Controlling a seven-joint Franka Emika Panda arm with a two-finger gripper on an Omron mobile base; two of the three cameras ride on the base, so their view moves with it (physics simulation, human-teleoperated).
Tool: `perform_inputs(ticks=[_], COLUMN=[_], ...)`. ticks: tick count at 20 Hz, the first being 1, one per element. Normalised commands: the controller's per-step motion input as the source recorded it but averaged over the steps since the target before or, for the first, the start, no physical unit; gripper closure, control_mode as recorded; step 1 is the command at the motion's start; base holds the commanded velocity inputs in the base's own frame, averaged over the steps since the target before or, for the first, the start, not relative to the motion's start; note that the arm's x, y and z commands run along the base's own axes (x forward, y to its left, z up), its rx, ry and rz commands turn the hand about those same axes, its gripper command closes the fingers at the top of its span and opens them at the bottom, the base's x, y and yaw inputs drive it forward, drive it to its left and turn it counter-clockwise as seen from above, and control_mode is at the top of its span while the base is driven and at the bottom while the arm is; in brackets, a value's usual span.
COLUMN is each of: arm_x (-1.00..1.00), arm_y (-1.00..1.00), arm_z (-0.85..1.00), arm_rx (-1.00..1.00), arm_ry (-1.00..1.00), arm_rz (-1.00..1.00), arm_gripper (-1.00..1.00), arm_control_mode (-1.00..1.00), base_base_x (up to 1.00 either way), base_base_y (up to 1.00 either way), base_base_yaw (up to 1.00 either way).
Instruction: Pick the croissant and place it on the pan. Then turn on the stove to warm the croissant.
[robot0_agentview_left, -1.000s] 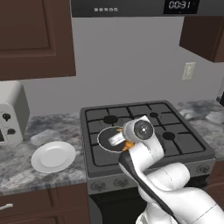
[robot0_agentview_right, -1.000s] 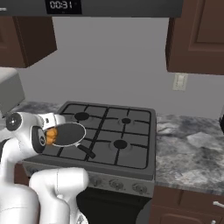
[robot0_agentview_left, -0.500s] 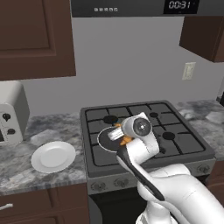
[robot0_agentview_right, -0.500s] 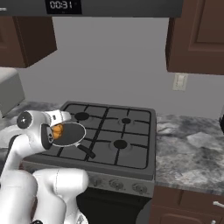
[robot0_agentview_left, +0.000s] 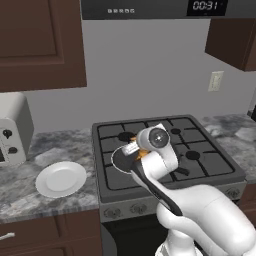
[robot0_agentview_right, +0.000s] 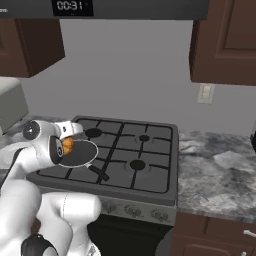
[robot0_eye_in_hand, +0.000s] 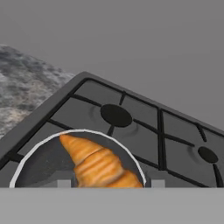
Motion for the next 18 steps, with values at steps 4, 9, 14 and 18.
perform_inputs(ticks=[4, 9, 14, 18], arm_x=[0.18, 0.18, 0.32, 0.43], arm_y=[0.0, 0.0, 0.0, 0.0], arm_z=[-0.06, -0.24, -0.4, -0.29], arm_rx=[0.0, 0.0, -0.01, 0.0], arm_ry=[0.0, 0.0, 0.0, 0.0], arm_rz=[0.0, 0.0, 0.0, 0.0], arm_gripper=[1.0, 1.0, 1.0, 1.0], arm_control_mode=[-1.0, -1.0, -1.0, -1.0], base_base_x=[0.0, 0.0, 0.0, 0.0], base_base_y=[0.0, 0.0, 0.0, 0.0], base_base_yaw=[0.0, 0.0, 0.0, 0.0])
